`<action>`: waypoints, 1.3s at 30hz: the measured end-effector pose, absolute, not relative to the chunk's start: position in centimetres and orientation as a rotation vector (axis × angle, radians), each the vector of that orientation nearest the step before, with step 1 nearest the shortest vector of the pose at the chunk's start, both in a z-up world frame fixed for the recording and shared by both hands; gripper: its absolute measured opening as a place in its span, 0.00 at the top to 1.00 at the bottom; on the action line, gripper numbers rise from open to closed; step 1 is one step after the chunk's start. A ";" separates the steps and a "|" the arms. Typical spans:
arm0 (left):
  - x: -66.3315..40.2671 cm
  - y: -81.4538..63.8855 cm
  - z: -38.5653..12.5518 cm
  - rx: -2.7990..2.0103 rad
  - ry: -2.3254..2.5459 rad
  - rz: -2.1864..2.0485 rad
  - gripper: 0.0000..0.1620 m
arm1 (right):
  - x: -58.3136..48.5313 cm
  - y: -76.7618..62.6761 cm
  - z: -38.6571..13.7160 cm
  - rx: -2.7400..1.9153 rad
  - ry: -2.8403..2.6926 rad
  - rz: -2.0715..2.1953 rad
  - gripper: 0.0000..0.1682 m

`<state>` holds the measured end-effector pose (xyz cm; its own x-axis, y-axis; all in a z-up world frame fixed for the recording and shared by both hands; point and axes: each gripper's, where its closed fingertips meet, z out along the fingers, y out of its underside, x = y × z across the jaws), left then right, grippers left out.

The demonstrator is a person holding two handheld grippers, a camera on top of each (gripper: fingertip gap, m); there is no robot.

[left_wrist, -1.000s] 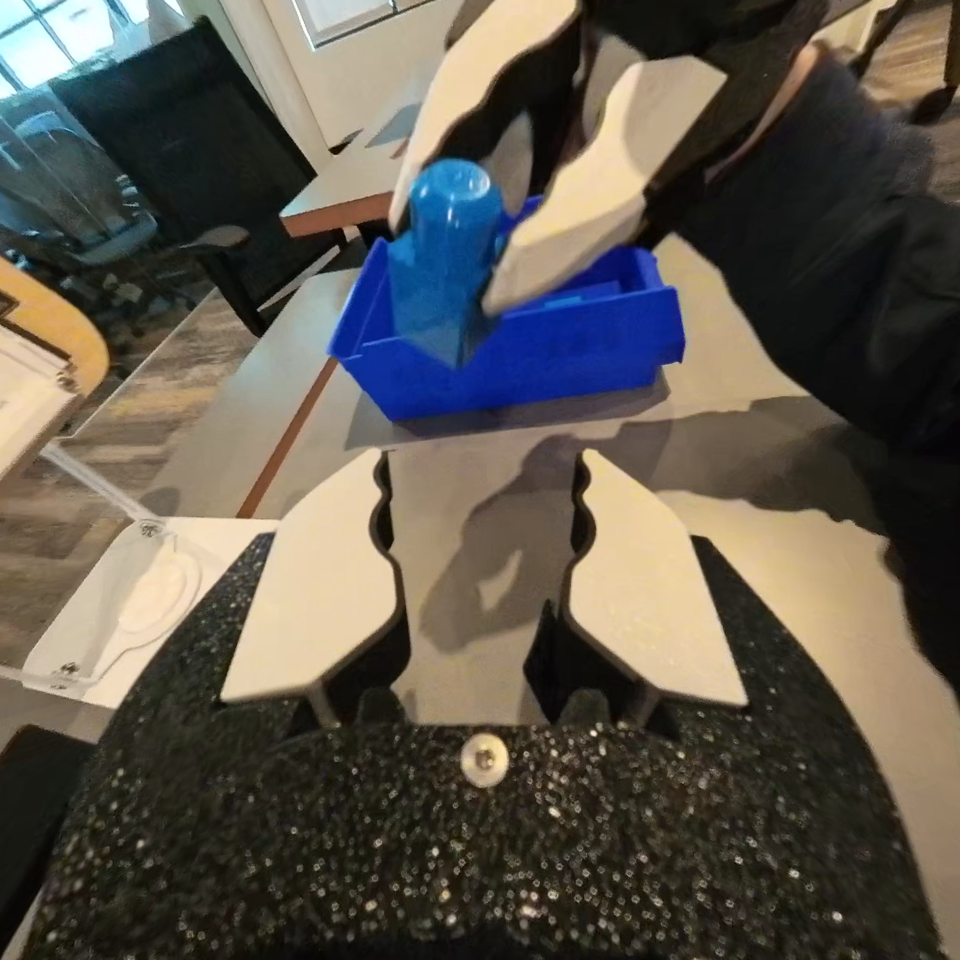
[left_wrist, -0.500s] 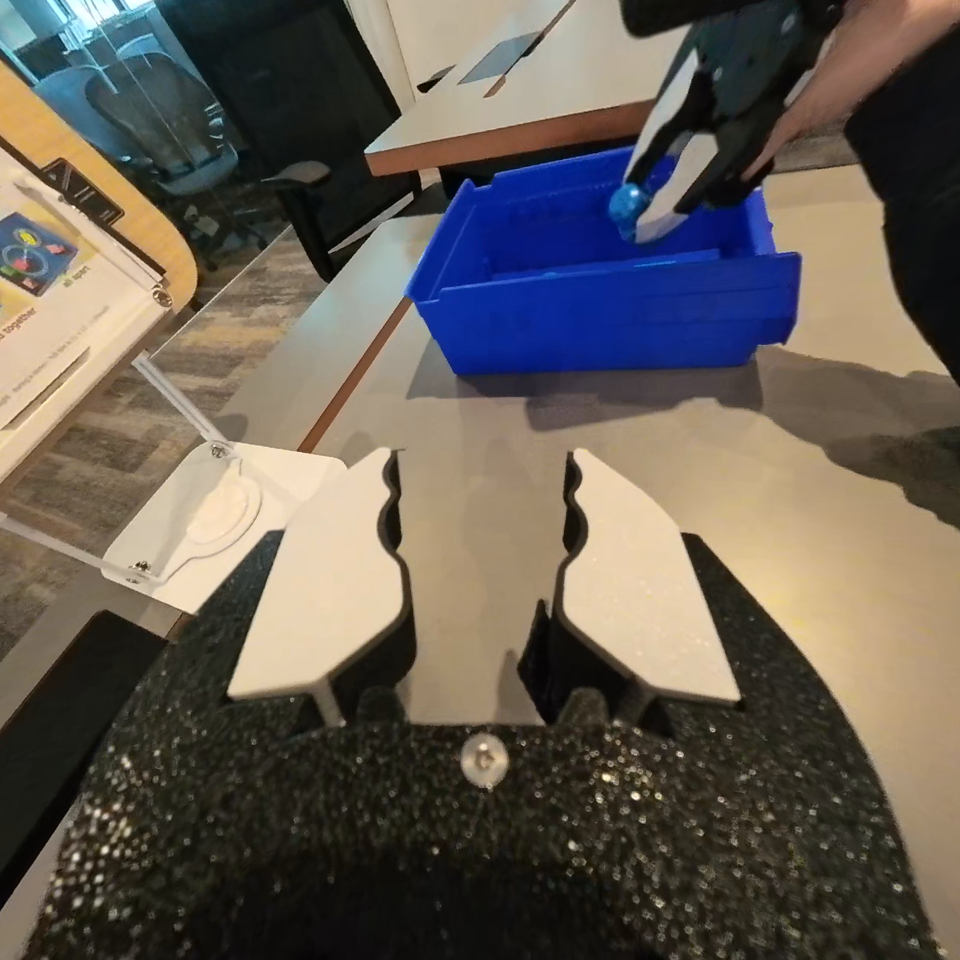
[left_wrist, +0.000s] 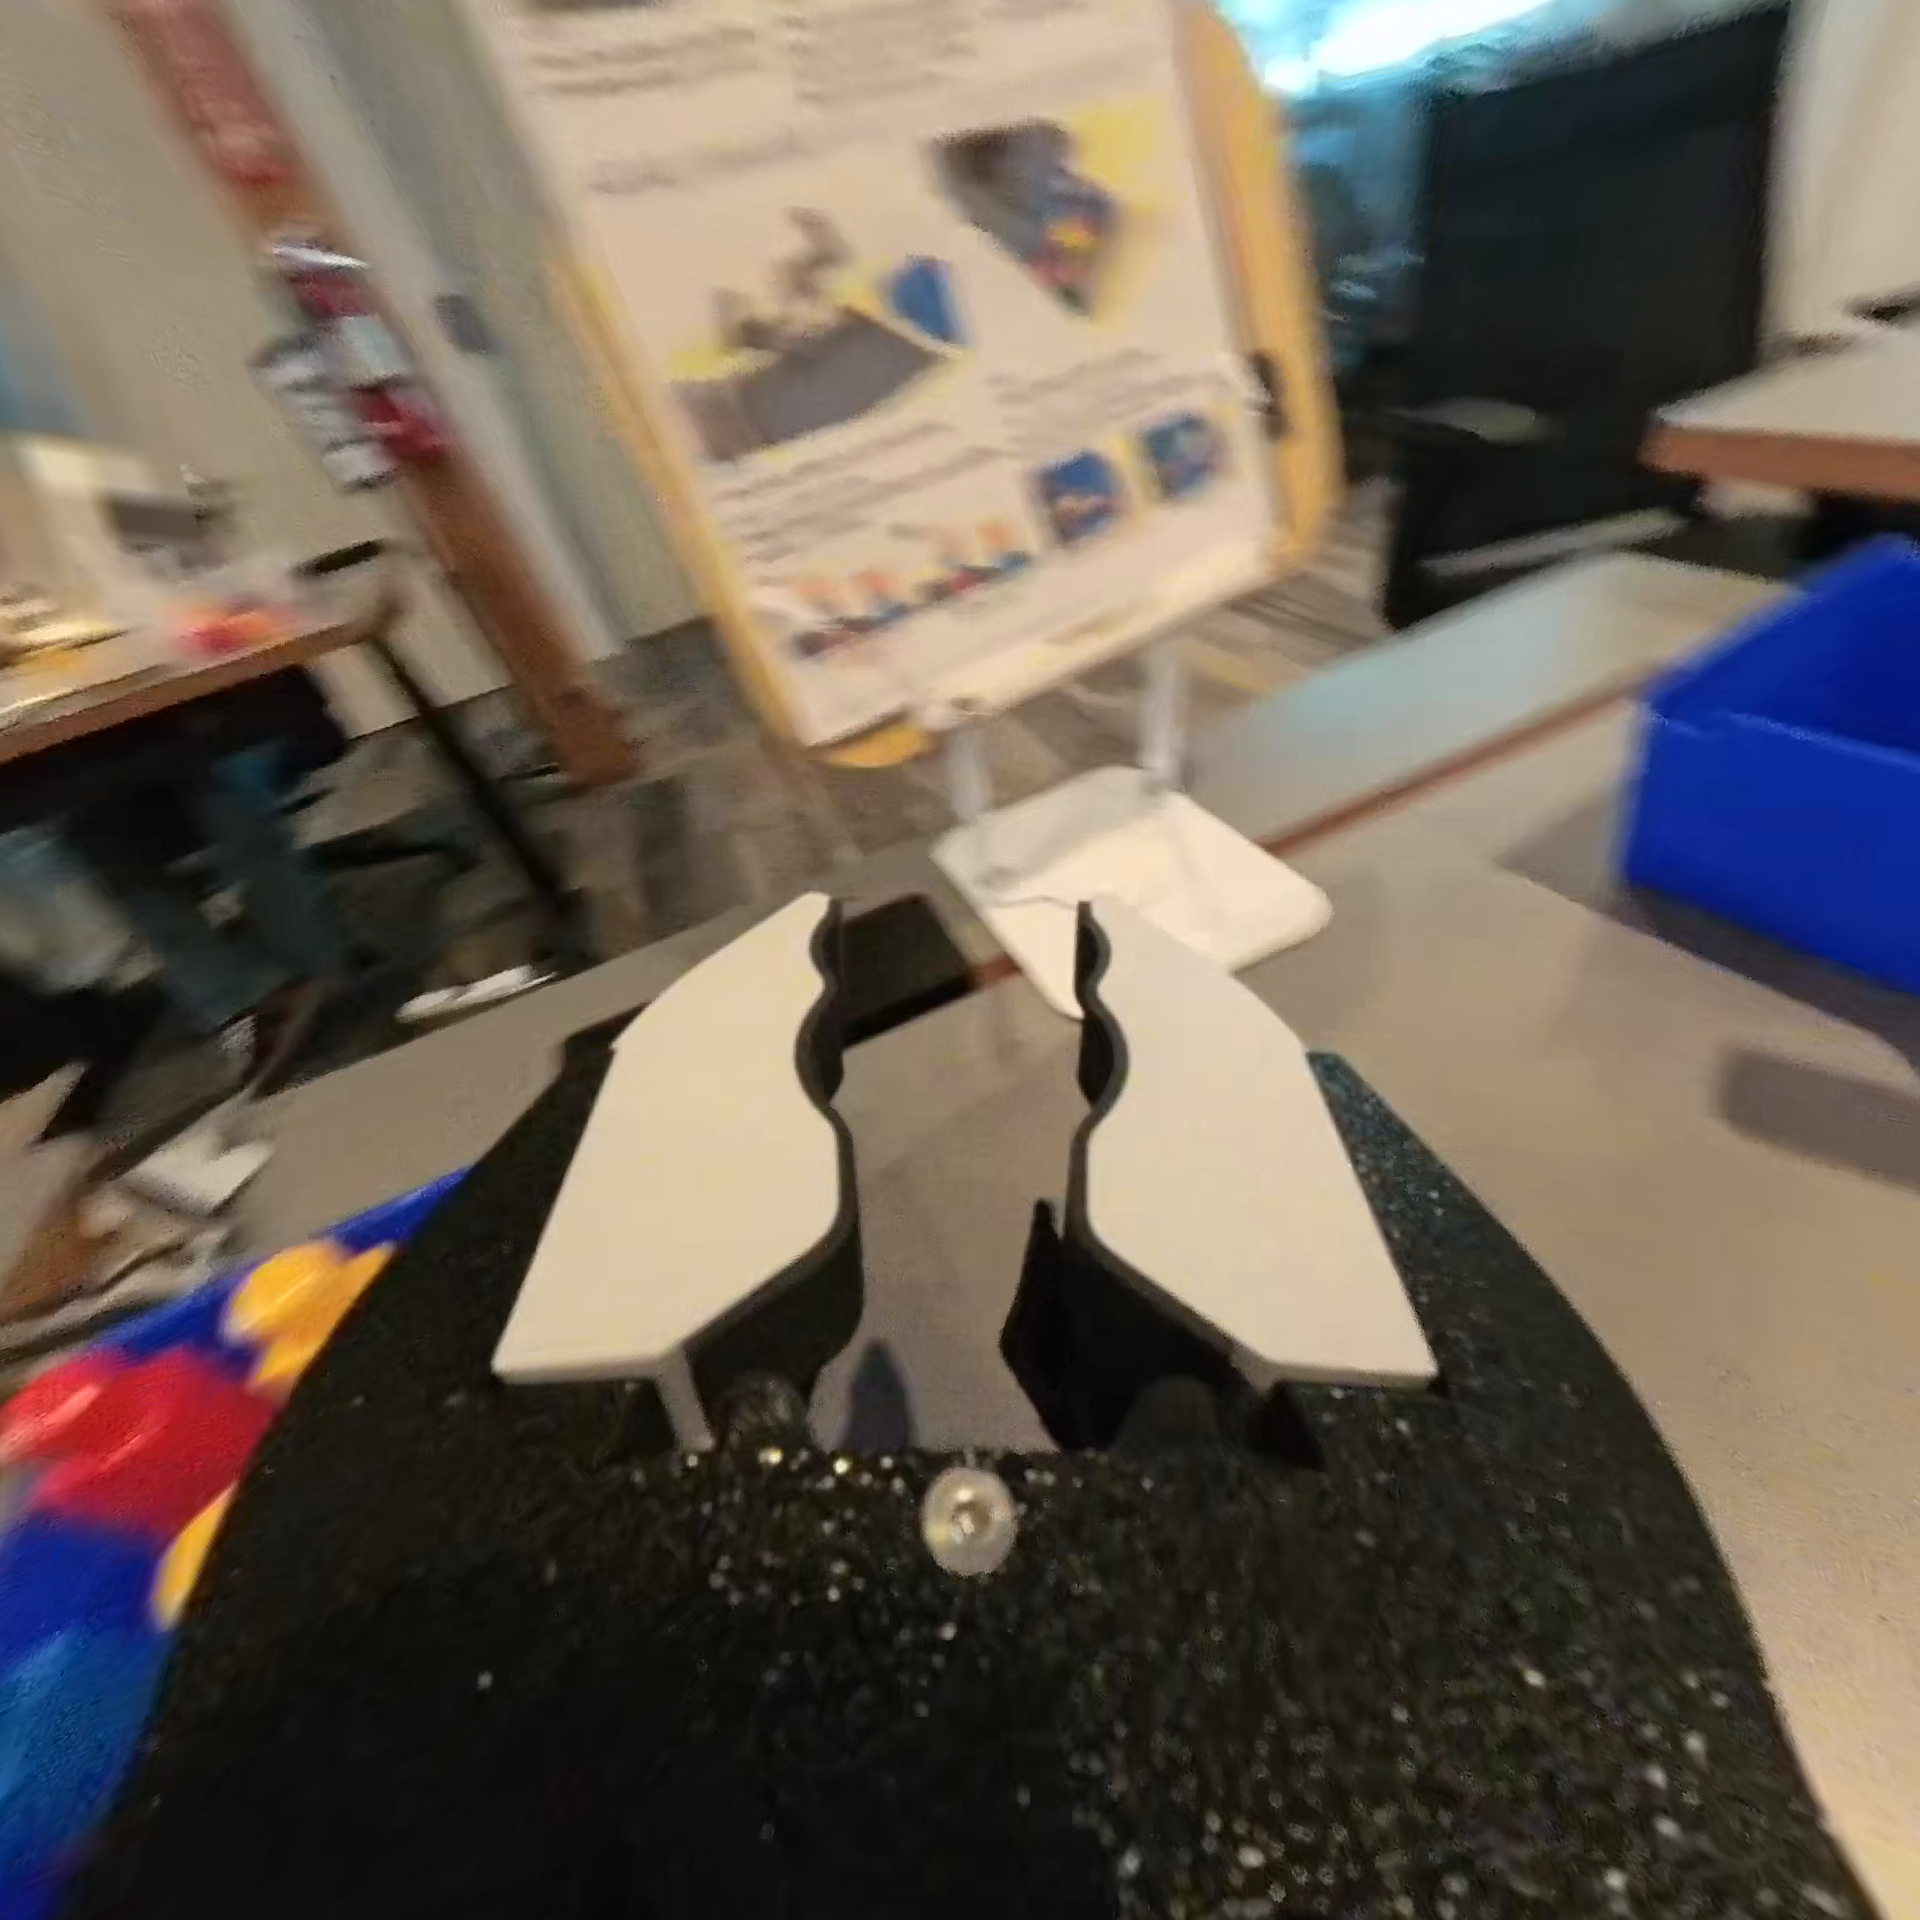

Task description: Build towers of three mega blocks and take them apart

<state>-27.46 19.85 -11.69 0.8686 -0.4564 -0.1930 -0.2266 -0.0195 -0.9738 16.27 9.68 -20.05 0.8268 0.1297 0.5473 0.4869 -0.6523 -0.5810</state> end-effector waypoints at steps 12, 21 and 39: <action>-45.5 23.1 -18.2 -1.851 0.034 0.145 0.71 | 12.9 11.4 -19.5 -2.149 -0.585 -0.547 0.65; -46.4 24.8 -22.1 -1.951 0.019 0.166 0.71 | 12.2 11.7 -19.8 -2.146 -0.622 -0.538 0.68; -46.5 25.5 -30.9 -2.273 -0.003 0.166 0.74 | 11.0 11.9 -19.9 -2.135 -0.683 -0.533 0.72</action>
<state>-46.47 25.51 -30.93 0.9913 0.0572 -0.1187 -0.0533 -0.6503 -0.7578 11.03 11.91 -19.94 0.7641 0.2868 0.5779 0.6304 -0.5224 -0.5742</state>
